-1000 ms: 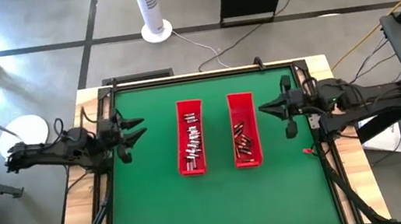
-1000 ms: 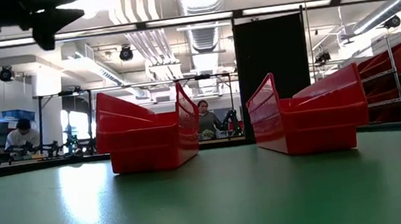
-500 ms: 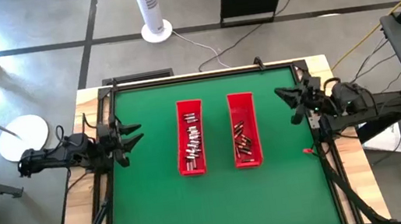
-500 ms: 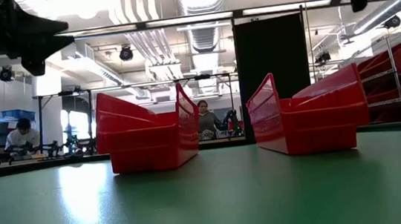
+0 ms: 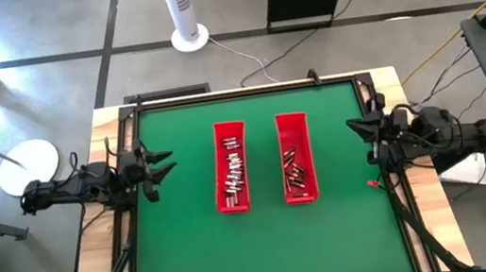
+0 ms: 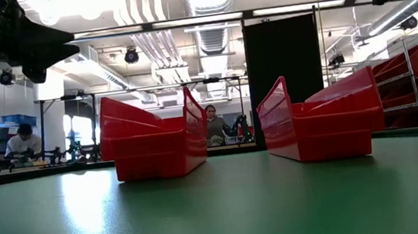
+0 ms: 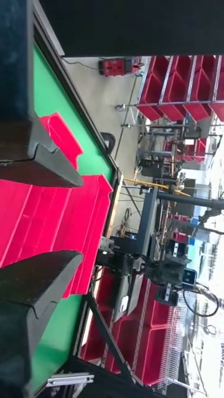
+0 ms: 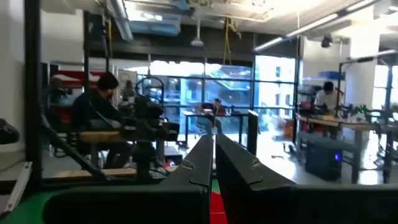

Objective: Sort batteries
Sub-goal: Return to Home Position

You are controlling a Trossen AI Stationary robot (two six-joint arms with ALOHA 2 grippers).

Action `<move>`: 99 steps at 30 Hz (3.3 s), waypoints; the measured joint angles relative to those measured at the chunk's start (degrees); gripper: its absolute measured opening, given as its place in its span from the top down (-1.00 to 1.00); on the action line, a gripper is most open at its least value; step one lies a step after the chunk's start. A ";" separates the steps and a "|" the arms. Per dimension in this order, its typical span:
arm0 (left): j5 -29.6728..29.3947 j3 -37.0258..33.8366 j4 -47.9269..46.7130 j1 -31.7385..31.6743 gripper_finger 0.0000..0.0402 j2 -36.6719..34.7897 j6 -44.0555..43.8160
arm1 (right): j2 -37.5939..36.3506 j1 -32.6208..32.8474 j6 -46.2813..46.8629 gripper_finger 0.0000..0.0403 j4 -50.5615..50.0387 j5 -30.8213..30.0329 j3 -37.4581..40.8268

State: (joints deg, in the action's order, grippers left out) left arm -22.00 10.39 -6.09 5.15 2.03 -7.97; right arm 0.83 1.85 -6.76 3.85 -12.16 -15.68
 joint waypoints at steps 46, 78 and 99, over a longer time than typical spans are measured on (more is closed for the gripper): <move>-1.01 -0.04 -0.40 0.00 0.23 4.29 1.46 | 0.06 0.00 3.22 0.94 8.09 -0.39 15.01; -1.01 -0.04 -0.38 0.00 0.23 4.27 1.46 | 0.10 0.00 36.18 0.94 7.89 1.09 15.03; -0.98 -0.04 -0.39 0.02 0.23 4.27 1.46 | 0.10 0.00 36.17 0.94 7.90 1.09 15.03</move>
State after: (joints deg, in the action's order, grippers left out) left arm -22.98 10.35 -6.48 5.17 6.31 -6.50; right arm 0.93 1.85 29.41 11.75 -11.07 -0.64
